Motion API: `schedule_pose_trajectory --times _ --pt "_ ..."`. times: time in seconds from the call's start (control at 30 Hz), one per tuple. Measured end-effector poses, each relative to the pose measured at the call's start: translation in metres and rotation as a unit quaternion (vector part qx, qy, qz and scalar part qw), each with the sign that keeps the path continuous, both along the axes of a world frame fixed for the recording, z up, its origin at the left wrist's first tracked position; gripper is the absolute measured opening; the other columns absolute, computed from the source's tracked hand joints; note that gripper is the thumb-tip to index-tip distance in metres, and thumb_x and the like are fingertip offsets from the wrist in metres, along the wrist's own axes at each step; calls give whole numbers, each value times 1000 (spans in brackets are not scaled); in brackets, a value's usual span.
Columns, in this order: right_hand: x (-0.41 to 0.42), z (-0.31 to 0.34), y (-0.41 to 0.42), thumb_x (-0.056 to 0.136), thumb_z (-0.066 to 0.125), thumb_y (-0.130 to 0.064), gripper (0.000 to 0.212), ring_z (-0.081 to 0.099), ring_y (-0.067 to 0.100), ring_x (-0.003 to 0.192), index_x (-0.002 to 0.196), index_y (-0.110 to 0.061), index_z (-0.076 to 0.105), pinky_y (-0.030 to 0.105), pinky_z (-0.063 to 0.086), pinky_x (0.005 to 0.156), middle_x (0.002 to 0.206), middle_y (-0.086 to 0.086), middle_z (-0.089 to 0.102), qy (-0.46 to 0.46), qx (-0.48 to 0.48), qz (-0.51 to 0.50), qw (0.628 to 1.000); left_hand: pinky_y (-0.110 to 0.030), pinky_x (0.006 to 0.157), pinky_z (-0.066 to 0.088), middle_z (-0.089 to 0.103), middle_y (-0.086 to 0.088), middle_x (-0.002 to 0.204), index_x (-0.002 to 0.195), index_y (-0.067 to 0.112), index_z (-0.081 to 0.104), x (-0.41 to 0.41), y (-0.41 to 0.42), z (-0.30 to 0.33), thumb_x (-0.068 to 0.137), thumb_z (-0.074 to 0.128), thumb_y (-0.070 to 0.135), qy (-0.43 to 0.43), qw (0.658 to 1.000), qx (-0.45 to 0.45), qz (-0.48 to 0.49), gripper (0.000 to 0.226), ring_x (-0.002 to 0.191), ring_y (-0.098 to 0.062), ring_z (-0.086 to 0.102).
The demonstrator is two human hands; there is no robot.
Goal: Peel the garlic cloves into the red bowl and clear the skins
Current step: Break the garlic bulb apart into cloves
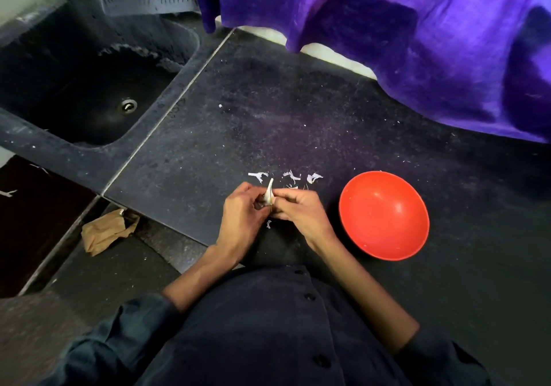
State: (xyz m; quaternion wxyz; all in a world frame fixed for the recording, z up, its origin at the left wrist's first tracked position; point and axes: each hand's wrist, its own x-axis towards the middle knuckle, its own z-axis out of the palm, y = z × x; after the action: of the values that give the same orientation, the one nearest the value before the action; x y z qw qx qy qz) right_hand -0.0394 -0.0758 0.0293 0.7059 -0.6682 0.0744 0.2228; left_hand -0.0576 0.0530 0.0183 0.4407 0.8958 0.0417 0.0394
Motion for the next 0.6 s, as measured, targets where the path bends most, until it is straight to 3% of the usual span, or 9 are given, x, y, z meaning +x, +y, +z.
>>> schedule_pose_trajectory --times 0.17,0.27,0.43,0.6 --pt "0 -4 2 92 46 8 26 66 22 80 93 2 71 30 60 76 92 20 70 -1 -11 -21 1000 -7 62 41 52 11 73 91 12 74 0 -1 1 69 84 8 4 1000 -19 9 24 59 0 52" --pt "-1 -4 0 94 44 6 25 64 28 84 105 8 66 36 58 82 98 26 68 38 29 -48 998 -7 62 41 53 11 74 89 12 74 0 -2 2 69 84 9 -3 999 -30 12 23 59 -2 51" --pt "-2 -3 -2 91 61 -3 13 66 23 88 100 -2 70 38 56 88 96 17 71 29 42 -21 998 -11 61 43 54 9 75 89 11 73 0 0 -1 72 81 6 -5 1000 -16 11 19 61 -4 54" --pt "-3 -10 -1 85 69 0 20 66 17 85 104 1 70 29 58 79 94 15 72 -4 22 -17 1000 -7 62 40 53 12 75 89 11 74 -1 1 -4 74 74 -1 -8 1000 -2 4 19 62 -3 55"
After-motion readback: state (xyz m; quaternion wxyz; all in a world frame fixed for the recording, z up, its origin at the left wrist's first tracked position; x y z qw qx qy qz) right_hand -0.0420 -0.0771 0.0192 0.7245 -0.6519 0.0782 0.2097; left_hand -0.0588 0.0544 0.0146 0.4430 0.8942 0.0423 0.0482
